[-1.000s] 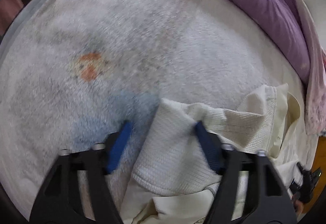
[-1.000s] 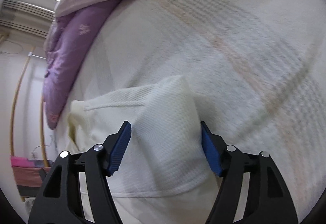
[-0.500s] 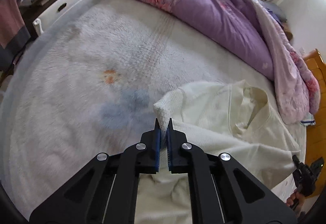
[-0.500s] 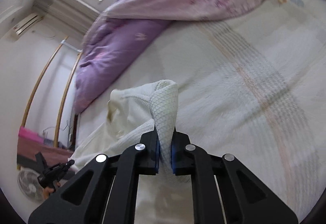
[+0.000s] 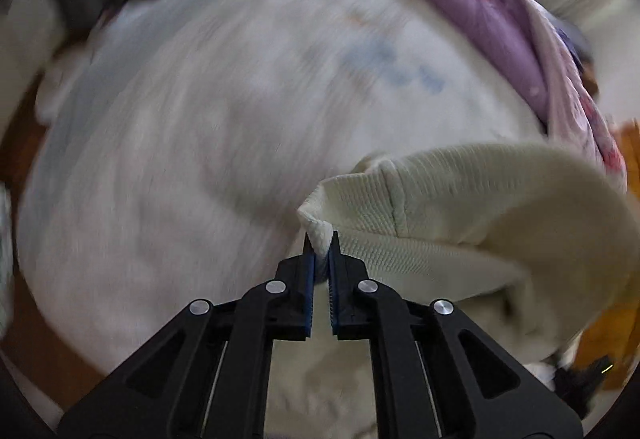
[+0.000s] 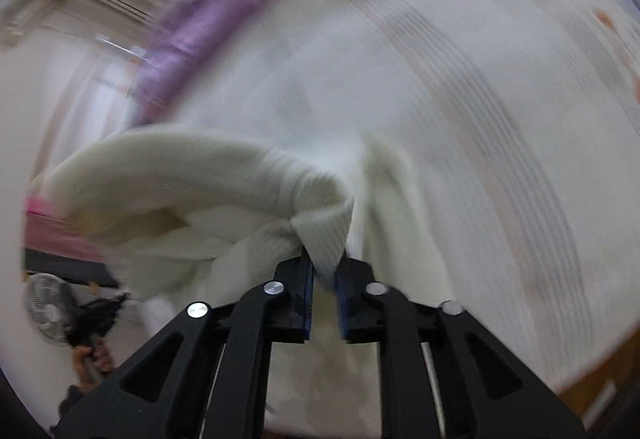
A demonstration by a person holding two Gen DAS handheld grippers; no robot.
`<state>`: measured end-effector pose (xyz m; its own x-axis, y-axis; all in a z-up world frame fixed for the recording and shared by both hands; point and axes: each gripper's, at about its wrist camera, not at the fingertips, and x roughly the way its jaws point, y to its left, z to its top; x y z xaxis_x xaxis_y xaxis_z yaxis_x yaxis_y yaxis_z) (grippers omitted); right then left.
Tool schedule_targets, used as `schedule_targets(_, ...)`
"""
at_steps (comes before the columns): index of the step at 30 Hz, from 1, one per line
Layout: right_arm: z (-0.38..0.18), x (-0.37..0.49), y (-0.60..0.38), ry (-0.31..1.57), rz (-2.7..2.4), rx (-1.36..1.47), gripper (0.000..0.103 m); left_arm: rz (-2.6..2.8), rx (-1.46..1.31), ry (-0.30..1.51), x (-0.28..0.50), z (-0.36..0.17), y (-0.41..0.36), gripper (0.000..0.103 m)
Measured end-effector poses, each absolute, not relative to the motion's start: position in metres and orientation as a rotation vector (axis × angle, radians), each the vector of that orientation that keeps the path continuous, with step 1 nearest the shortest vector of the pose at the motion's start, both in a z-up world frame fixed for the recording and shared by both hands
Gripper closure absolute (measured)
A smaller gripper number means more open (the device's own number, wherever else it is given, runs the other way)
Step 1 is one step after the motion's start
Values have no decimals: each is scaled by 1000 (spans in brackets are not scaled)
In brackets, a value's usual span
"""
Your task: Fold large clothes
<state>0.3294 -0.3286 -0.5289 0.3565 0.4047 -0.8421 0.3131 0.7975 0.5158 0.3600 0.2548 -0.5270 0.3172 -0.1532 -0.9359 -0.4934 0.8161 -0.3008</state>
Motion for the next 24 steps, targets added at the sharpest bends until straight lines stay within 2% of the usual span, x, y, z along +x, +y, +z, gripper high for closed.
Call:
schedule_targets(2,-553,298,-330,1315,-22,724,88,319,-677,1273,326,-542,259,86)
schedule_targets(4,-567,273,-335,1323,-66,812,88,351,-757,1257,298,-547,261,66)
schedule_targets(6,-576,253,-340,1302,-114,931,84,391,-843,1224,275,-550,265,55)
schedule_targets(7,-579,247,-341,1288,-126,984,80,405,-890,1200,265,-552,265,52)
schedule_targets(8,-581,240,-342,1259,-133,1042,69,407,-916,1190,261,-553,265,50)
schedule_targets(9,-581,235,-341,1222,-141,1091,61,403,-939,1182,258,-557,265,47)
schedule_targets(10,-579,232,-339,1202,-149,1113,44,395,-945,1185,257,-559,262,43)
schedule_targets(11,-579,229,-336,1174,-163,1133,42,376,-945,1200,260,-563,259,43)
schedule_targets(15,-588,230,-323,1121,-162,1205,42,294,-910,1211,271,-570,248,43)
schedule_targets(18,-600,232,-321,1100,-183,1257,42,266,-900,1174,283,-570,241,32)
schedule_targets(24,-611,238,-318,1079,-197,1270,41,276,-919,1194,298,-585,240,32)
